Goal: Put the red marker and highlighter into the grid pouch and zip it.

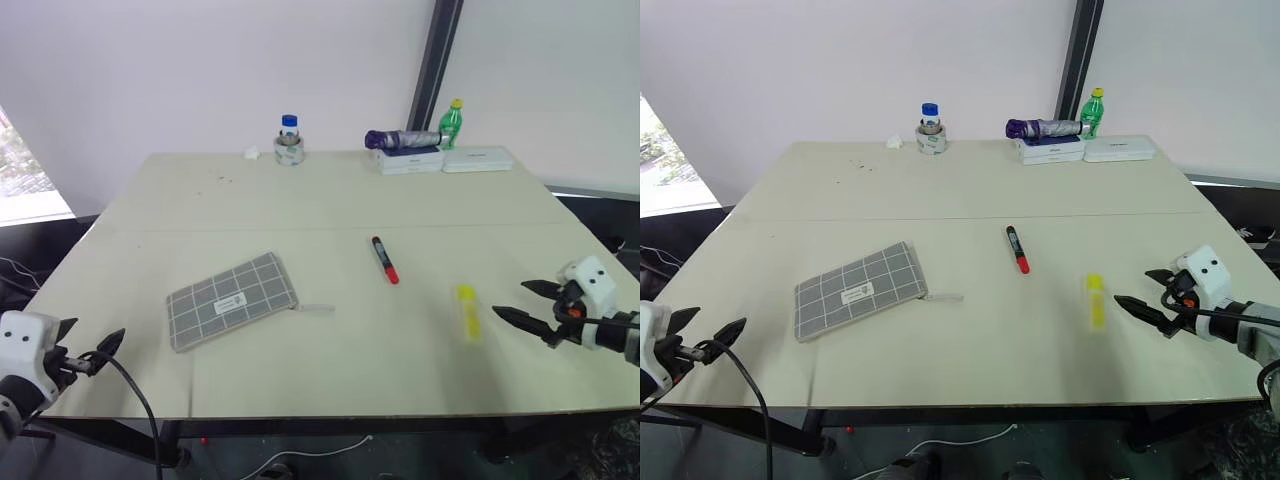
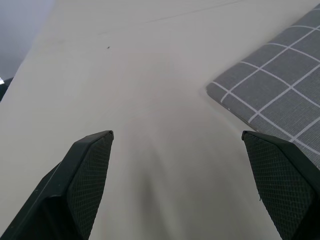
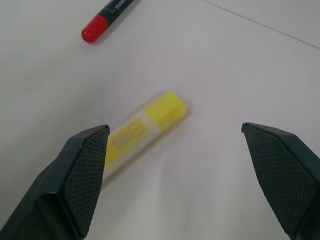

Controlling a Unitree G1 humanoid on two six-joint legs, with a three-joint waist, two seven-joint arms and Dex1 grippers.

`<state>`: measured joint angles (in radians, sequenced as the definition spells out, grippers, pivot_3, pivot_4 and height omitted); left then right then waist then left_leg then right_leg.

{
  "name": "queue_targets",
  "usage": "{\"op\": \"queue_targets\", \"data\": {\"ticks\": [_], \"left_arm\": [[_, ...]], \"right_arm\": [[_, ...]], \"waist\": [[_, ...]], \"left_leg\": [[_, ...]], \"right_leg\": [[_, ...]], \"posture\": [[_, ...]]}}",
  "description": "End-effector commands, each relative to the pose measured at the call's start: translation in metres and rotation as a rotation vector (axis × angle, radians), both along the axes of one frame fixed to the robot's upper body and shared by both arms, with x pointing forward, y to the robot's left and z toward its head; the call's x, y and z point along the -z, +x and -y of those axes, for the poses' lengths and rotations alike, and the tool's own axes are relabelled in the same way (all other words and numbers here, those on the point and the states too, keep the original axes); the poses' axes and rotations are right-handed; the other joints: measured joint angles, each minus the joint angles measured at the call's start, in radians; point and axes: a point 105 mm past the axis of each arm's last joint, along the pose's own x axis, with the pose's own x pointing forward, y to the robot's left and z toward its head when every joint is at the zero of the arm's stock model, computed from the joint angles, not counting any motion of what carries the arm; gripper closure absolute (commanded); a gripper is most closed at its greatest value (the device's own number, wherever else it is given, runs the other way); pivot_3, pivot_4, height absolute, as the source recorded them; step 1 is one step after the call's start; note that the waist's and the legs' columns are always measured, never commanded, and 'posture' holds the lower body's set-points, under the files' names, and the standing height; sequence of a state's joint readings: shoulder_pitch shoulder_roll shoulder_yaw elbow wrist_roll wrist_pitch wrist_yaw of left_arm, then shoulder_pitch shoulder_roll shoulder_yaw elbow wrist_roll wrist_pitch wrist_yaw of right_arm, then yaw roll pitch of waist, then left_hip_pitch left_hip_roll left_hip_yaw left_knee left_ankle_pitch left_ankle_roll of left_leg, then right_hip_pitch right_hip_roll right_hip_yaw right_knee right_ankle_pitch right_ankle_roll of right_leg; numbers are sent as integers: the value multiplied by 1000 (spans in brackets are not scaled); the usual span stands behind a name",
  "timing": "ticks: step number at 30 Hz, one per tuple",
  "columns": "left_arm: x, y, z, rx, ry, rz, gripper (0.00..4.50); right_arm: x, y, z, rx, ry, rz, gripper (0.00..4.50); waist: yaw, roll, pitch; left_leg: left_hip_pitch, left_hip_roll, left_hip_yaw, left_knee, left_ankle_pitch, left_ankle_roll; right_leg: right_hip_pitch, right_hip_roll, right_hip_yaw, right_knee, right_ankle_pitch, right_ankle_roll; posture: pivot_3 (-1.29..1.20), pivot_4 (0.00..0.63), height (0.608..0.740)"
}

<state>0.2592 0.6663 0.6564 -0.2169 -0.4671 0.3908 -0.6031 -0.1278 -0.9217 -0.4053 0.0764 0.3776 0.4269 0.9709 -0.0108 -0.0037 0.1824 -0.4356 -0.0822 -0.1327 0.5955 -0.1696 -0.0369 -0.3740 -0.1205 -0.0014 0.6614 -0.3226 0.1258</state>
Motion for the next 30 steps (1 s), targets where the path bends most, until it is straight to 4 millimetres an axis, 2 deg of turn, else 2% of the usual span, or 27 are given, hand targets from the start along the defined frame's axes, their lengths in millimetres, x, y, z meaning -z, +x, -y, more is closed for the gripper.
{"op": "queue_targets", "data": {"ticks": [1,8,11,15,18,24,25,30], "left_arm": [[-15,-2,-2,-10,18,48,145],[-19,3,1,4,31,63,145],[-21,5,4,15,71,72,145],[-15,6,11,35,148,71,145],[-6,7,19,103,275,47,0],[-5,17,20,179,496,61,0],[-4,18,21,205,553,62,0],[-2,26,22,255,706,94,0]], "right_arm": [[-11,2,-2,-18,-7,44,73],[-17,6,-13,-40,-9,76,73],[-21,9,-43,-128,24,95,73],[-28,13,-73,-196,41,132,73],[-35,18,-100,-253,59,164,968],[-31,29,-147,-310,44,166,4117],[-30,30,-158,-325,44,166,4449],[-21,48,-199,-312,53,176,4449]], "waist": [[0,0,0],[0,0,0],[-4,0,0],[0,0,0],[1,0,0],[1,0,0],[0,0,0],[-4,0,0]], "left_leg": [[0,0,0,0,0,0],[0,0,0,0,0,0],[0,0,0,0,0,0],[0,2,1,0,0,0],[0,2,2,0,0,0],[-2,3,1,0,0,0],[-3,3,1,-1,0,0],[-8,3,2,-1,0,0]], "right_leg": [[0,0,0,0,0,0],[0,0,0,0,0,0],[0,0,0,0,0,0],[-1,1,0,0,0,-1],[0,1,1,-1,0,-1],[-3,2,1,-2,1,-2],[-7,2,1,-2,1,-2],[-14,2,1,-1,2,-1]], "posture": [[0,150,736],[0,150,736],[0,150,736],[0,150,736],[0,150,736],[0,150,736],[0,150,736],[0,150,736]]}}
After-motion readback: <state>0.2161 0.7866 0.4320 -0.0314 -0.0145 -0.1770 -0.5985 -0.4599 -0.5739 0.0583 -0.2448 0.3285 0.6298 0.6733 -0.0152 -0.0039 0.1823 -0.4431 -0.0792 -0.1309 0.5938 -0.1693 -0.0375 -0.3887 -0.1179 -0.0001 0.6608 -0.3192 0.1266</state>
